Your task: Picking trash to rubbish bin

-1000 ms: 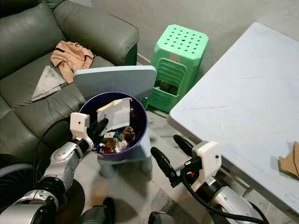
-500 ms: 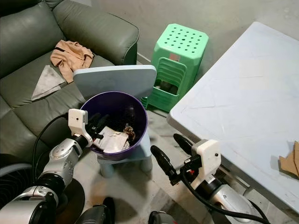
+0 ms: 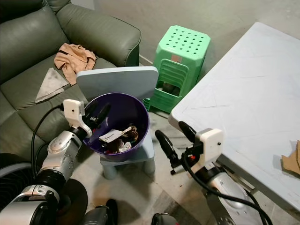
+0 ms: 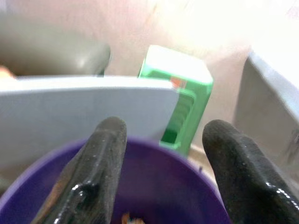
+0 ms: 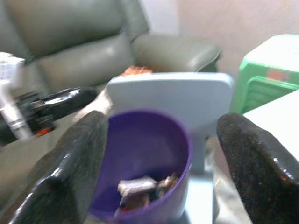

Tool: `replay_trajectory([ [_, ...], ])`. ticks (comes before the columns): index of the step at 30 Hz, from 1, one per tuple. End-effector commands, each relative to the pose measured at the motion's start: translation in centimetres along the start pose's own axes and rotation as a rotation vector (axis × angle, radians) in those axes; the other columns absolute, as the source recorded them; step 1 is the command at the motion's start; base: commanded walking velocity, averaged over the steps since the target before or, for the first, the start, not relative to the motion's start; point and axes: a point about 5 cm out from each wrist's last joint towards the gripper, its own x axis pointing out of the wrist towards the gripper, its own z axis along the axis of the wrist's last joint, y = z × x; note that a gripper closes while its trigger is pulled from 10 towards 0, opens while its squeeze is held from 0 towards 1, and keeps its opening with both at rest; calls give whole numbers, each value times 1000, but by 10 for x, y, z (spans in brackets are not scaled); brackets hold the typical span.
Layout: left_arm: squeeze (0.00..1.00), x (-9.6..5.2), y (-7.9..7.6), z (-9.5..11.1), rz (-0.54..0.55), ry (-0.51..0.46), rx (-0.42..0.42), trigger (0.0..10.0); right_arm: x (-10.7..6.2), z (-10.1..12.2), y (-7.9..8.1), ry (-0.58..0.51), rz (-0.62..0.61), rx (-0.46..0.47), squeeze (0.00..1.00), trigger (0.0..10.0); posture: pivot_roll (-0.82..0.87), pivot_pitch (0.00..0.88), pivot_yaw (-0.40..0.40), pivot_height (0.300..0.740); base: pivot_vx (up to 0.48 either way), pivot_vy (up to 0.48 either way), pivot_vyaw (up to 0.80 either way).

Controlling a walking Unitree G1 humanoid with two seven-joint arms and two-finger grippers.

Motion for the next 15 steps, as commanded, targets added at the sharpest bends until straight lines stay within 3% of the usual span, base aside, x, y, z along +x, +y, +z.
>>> replay_trajectory([
  [1,302,1,-3,6,-12,-15,24,10000,0,-1,-7,-14,-48,-17,0,10000,22,143,25,740,0,0,0],
  [2,0,2,-5,11,-14,-31,30,10000,3,-1,-10,-29,-74,-21,0,10000,29,135,32,740,0,0,0],
  [7,0,4,-9,26,-6,-84,32,10000,11,-1,-18,-66,-138,-25,0,10000,40,114,41,740,0,0,0],
  [15,0,0,-7,30,30,-86,19,10000,14,-4,-26,-85,-175,-33,0,10000,44,106,41,740,0,0,0],
])
